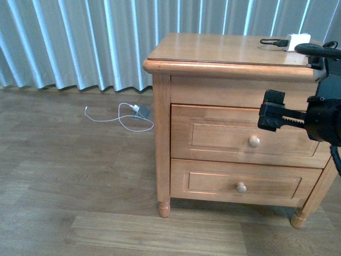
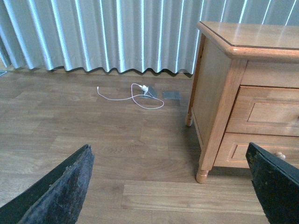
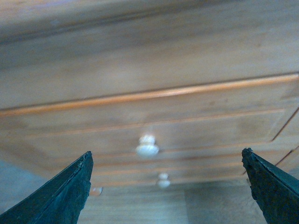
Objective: Place pink marker in drawer with both arms
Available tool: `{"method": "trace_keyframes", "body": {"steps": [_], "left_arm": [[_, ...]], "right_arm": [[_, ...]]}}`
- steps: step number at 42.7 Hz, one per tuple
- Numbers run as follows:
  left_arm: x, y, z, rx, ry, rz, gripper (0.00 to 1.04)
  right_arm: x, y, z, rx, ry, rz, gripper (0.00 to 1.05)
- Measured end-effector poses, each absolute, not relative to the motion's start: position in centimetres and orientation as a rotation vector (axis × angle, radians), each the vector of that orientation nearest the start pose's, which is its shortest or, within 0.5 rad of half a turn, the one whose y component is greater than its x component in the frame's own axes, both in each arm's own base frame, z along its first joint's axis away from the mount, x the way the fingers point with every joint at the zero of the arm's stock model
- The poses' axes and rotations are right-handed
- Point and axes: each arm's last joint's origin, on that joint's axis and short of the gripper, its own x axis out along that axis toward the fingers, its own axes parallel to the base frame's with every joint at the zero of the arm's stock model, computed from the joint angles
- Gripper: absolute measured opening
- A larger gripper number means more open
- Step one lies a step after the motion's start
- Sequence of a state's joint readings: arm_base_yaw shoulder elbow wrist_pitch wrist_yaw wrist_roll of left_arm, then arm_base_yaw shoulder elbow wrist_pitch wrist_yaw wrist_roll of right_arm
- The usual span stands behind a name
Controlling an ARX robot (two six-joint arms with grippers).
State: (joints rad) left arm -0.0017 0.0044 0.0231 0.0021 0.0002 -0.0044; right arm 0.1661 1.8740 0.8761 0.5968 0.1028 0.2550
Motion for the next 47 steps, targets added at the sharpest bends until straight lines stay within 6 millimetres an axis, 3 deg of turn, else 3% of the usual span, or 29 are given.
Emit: {"method": "trace_keyframes", "body": {"steps": [9,21,25,30,34,37,47], "left_arm": [[9.7,0.0,17.1,-0.005,-0.021,-0.002,0.99],[9.7,0.0,17.1,-0.004,-0.021,-0.002,0.99],[9.7,0.0,17.1,-0.005,-0.021,-0.002,0.99],[9.7,0.0,17.1,-0.004,-0.021,-0.002,0.99],[9.7,0.0,17.1,-0.004,-0.021,-0.002,0.99],[9.6,0.0,17.1,-0.004,-0.021,-0.002,0.99],[9.7,0.0,17.1,-0.004,-0.021,-0.002,0.99]], "right_arm": [[30.0,4.9,15.5,0.197,0.474,0.106,0.96],[20.2,0.9,19.0,0.287,0.466,0.119,0.96],[18.3,-0.2,20.1,0.303,0.391,0.11,0.96],[18.0,-0.4,20.6,0.294,0.344,0.093,0.95],[17.5,-0.1,19.2,0.124,0.125,0.002,0.78],[16.6,-0.1,19.3,0.052,0.016,-0.005,0.61],[14.6,0.0,18.1,0.01,0.012,-0.005,0.1]]}}
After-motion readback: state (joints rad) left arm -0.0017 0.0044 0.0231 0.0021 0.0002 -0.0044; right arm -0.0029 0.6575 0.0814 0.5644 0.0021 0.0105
